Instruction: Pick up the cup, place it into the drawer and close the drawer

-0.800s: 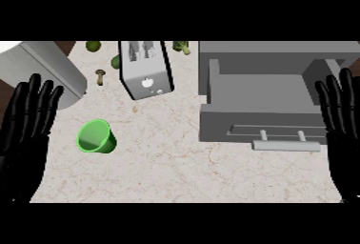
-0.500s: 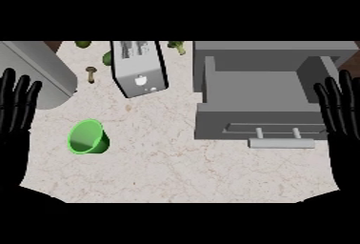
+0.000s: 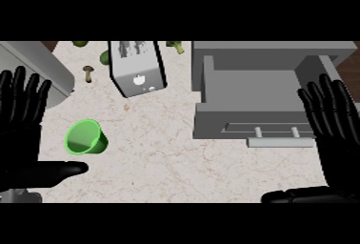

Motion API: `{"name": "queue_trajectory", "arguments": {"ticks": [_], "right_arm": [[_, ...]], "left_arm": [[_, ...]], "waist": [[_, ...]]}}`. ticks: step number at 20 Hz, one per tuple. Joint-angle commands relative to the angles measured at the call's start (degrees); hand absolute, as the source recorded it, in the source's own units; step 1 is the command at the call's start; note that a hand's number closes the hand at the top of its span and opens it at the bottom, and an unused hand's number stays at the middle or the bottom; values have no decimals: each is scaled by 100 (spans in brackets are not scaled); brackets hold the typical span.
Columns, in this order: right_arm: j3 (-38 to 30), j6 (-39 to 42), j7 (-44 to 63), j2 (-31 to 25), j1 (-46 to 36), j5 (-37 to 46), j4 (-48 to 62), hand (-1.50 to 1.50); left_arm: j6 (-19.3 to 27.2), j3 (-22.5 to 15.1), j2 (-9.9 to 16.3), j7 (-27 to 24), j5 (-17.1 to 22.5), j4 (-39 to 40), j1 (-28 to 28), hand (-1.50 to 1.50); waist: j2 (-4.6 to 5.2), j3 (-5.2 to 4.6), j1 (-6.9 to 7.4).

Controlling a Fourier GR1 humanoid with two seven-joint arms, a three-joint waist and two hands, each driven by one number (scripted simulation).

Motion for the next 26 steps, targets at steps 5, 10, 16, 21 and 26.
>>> {"name": "queue_trajectory", "arguments": {"ticks": [5,10,16,21,26], "right_arm": [[177,-67,-411,290,-68,349,556,-150],[-402,234,67,-82,-341,-249,364,-150],[-166,65,-251,153,-399,110,583,-150],[26,-15,-109,286,-187,178,273,-150],[-469,134,91,-22,-531,-158,330,-150]], "left_arm": [[128,-55,-54,-199,-168,696,-448,-150],[248,-93,-92,46,-174,109,-22,-150],[154,17,-95,-173,-92,489,107,-150],[51,102,-96,-424,-93,873,296,-150],[105,379,186,-100,-65,1030,146,-150]], "waist": [[6,-4,-5],[0,-4,8],[1,-4,9],[1,-5,4],[1,-4,5]]}}
